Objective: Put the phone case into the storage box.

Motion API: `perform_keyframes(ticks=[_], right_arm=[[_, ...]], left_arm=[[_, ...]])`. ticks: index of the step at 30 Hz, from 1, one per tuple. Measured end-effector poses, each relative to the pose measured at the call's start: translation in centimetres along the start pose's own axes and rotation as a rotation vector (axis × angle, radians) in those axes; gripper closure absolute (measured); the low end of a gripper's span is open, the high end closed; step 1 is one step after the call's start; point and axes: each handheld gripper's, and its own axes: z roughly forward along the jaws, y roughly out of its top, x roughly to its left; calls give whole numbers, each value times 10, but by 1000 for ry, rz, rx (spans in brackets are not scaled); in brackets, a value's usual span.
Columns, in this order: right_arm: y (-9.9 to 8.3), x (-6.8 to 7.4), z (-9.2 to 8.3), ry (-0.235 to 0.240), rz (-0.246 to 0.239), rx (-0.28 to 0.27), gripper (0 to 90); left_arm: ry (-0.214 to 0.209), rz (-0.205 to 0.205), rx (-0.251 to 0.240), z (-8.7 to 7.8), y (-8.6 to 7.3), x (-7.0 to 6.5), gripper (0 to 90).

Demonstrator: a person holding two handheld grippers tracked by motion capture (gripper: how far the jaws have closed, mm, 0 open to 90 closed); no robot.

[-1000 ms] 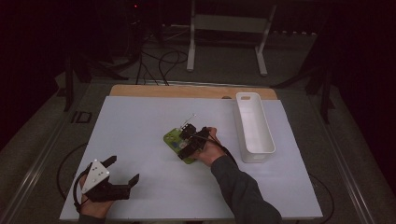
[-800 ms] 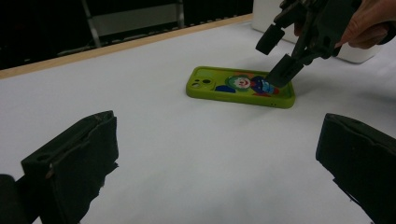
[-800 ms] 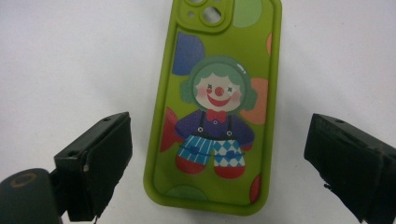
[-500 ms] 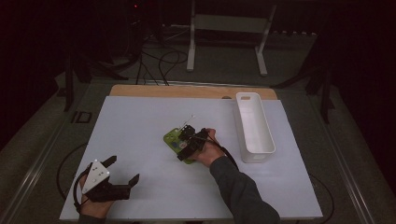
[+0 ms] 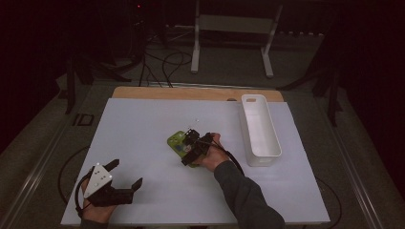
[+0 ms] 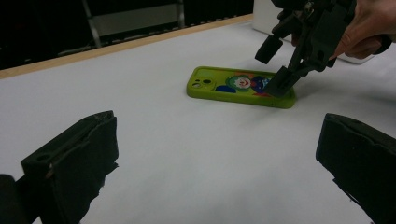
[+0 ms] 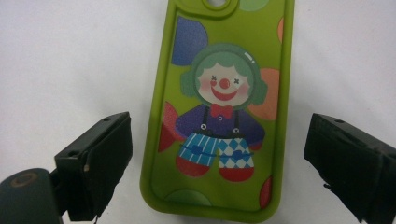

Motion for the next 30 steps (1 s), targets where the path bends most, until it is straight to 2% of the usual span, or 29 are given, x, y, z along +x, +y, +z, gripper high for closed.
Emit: perform_keyframes(ticks=[6,19,25,30], right_arm=[[-2,-1,4,0,-8,11,77],[-4,0,11,10,7,44,81],[-4,2,15,5,-9,65,85],[-4,1,15,7,0,73,121]], left_arm=[[-1,0,-1,0,0,0,0],[-2,0,0,0,0,0,0],[-1,0,0,0,0,0,0],[-2,0,0,0,0,0,0]])
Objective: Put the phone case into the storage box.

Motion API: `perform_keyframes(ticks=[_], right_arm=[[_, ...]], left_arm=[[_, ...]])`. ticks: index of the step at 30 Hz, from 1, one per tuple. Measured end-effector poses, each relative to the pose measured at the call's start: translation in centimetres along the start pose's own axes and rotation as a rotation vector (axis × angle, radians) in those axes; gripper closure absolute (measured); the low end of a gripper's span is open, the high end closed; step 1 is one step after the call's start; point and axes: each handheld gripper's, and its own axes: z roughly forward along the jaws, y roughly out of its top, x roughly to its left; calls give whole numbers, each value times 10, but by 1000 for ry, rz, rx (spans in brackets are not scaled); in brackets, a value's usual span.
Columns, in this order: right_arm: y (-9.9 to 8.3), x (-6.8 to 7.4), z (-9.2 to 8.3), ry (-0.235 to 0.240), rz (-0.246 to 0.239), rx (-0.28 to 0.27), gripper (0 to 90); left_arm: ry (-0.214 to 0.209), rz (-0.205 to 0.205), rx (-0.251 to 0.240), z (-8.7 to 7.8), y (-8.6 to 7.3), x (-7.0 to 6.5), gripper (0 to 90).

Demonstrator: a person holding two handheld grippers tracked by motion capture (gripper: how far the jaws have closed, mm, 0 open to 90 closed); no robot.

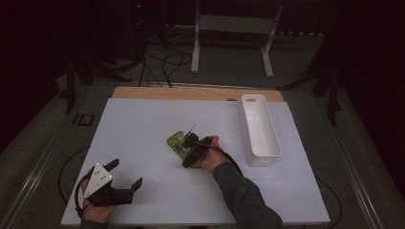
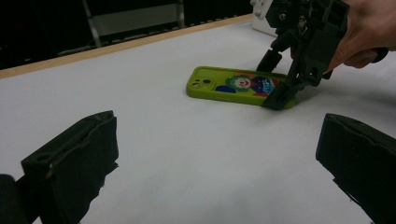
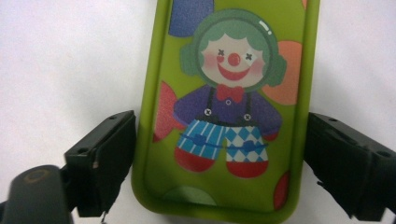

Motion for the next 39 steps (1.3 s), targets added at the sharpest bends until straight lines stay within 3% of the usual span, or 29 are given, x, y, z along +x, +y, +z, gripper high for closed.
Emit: perform_keyframes(ticks=[15,39], right_arm=[[-1,1,-1,-2,-27,-11,144],[-1,2,-12,-27,-22,-68,149]], left_arm=[[2,1,2,0,0,0,0],[2,-3,4,0,0,0,0]])
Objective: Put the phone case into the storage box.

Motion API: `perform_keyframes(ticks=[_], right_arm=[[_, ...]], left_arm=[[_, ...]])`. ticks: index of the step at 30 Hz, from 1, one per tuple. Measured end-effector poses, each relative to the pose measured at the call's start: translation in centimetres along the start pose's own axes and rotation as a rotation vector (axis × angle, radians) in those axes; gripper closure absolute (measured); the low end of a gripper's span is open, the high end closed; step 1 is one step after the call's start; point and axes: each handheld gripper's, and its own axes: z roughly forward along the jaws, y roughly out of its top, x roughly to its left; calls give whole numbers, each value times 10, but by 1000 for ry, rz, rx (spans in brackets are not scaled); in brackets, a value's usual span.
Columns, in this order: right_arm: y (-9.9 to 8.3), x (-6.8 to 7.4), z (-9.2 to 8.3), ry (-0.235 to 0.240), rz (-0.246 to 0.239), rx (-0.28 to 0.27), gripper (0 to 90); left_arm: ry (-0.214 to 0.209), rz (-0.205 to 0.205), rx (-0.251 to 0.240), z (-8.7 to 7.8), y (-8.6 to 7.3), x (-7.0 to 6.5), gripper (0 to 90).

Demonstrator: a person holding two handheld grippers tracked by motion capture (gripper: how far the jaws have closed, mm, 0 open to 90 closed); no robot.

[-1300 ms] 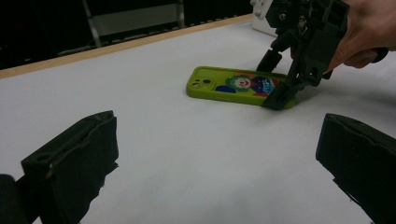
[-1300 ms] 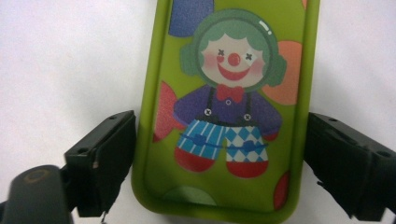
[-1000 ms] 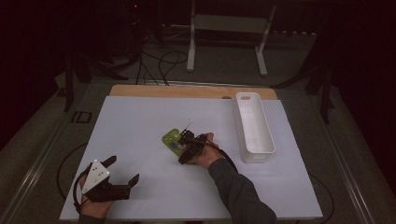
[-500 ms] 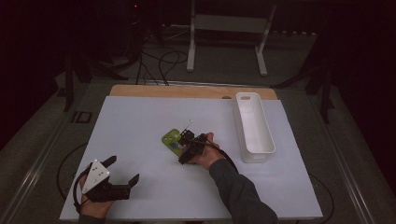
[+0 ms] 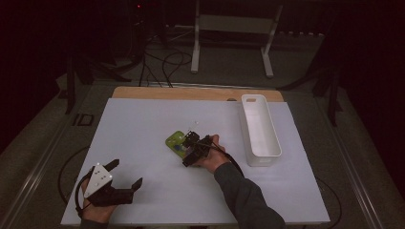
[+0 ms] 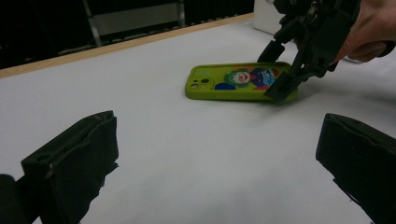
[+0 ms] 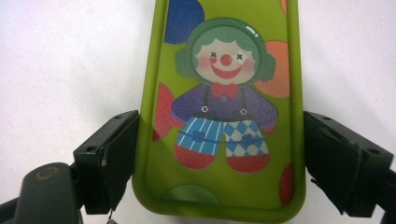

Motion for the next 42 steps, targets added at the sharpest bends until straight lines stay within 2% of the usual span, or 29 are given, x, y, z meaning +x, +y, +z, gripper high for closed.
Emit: perform_keyframes(ticks=[4,19,35,42], right_arm=[[0,0,-3,-5,16,-7,149],[-1,-2,-12,-23,19,-40,150],[-2,-2,-22,-38,25,-103,150],[-4,-3,-28,-44,43,-135,151]], left_arm=[[1,-2,0,0,0,0,0],[2,-1,2,0,0,0,0],[6,-4,0,0,0,1,0],[7,-6,1,-1,0,2,0]])
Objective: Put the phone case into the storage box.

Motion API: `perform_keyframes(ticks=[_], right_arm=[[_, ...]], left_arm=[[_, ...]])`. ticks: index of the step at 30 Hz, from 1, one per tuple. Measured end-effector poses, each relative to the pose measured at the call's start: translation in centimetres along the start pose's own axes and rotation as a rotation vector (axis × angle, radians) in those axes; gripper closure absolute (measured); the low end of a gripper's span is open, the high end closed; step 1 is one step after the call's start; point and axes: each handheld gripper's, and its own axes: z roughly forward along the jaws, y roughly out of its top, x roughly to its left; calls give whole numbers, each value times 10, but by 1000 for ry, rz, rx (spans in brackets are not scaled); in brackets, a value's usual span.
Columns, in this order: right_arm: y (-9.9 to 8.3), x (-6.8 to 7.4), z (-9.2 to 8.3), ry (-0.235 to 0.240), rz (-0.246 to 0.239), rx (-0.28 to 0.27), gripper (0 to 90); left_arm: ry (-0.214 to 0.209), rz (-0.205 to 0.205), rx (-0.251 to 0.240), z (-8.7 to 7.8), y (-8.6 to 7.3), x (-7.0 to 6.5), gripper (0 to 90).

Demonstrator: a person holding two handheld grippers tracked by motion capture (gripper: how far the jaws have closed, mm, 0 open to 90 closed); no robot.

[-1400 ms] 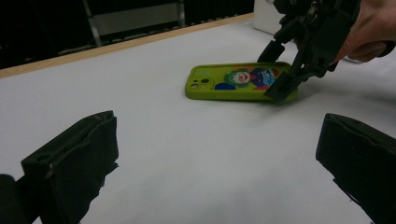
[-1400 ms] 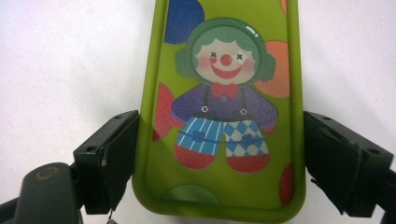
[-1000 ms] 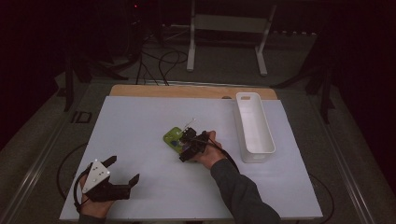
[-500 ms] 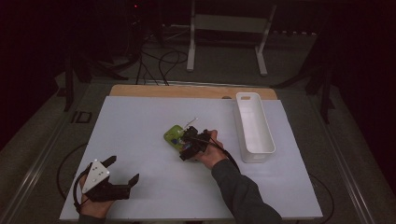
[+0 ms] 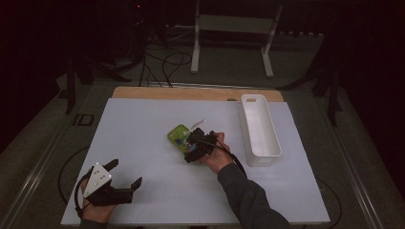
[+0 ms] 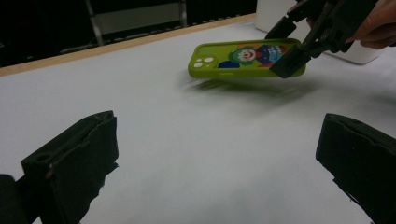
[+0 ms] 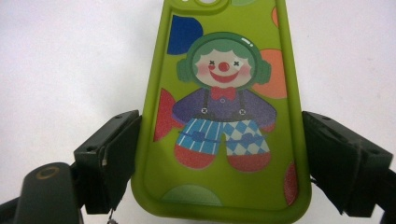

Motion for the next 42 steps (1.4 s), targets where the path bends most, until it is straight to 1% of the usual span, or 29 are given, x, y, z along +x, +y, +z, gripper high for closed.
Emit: perform_keyframes(ticks=[4,5,15,20,24,27,29,32,34,38,42], right_arm=[[0,0,-1,-1,0,-4,150],[0,0,-3,-5,8,-21,151],[-1,-2,-12,-20,18,-80,151],[-1,-3,-15,-31,21,-94,151],[-2,-4,-18,-35,30,-117,151],[-3,-4,-19,-33,32,-125,151],[-3,-5,-21,-38,38,-141,151],[-3,-5,-21,-39,38,-146,151],[-4,-5,-24,-43,40,-168,151],[-6,-6,-26,-46,47,-195,152],[-9,-8,-27,-47,57,-203,152]], left_arm=[[1,0,0,0,0,0,0],[2,0,0,0,0,0,0],[7,-8,3,0,0,1,0],[9,-9,2,0,0,1,0],[10,-11,2,0,0,1,0],[9,-12,3,0,0,1,0],[9,-12,4,0,0,1,0],[9,-12,4,0,0,1,0],[9,-12,5,0,0,1,0],[10,-12,5,0,0,1,0],[11,-10,7,1,0,1,0]])
